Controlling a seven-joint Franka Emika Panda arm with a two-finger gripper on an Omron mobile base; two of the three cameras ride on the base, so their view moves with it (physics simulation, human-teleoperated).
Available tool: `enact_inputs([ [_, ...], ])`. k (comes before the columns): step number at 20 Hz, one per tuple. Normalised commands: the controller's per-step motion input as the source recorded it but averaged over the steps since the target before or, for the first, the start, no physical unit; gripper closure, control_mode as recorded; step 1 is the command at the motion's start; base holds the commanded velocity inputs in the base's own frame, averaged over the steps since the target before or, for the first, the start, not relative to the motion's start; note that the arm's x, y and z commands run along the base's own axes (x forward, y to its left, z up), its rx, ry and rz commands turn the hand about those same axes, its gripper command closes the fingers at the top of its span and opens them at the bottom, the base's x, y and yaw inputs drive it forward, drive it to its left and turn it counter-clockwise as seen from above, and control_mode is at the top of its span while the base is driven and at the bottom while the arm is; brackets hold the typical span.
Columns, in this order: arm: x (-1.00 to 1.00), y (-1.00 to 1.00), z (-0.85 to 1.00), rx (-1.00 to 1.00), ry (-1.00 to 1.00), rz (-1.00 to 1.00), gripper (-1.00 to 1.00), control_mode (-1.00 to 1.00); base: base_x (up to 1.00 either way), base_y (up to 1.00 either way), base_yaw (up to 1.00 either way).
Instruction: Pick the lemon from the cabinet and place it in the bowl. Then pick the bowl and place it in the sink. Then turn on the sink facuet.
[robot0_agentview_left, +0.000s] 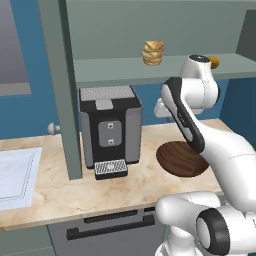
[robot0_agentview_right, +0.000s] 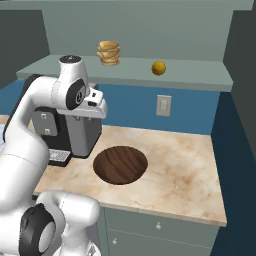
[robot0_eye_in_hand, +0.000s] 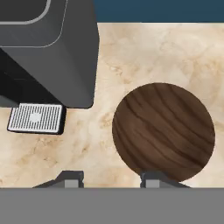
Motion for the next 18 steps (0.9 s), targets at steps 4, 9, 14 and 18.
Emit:
enact_inputs([
  [4, -0.24, 0.0, 0.0, 0.0, -0.1, 0.0, -1.0, -1.0, 0.0, 0.0, 0.0],
  [9, -0.34, -0.24, 0.11, 0.0, -0.31, -0.13, -1.0, -1.0, 0.0, 0.0, 0.0],
  [14, -0.14, -0.27, 0.38, -0.06, -0.45, -0.28, -1.0, -1.0, 0.0, 0.0, 0.0],
  [18, -0.01, -0.36, 0.61, -0.1, -0.35, -0.39, -1.0, -1.0, 0.0, 0.0, 0.0],
])
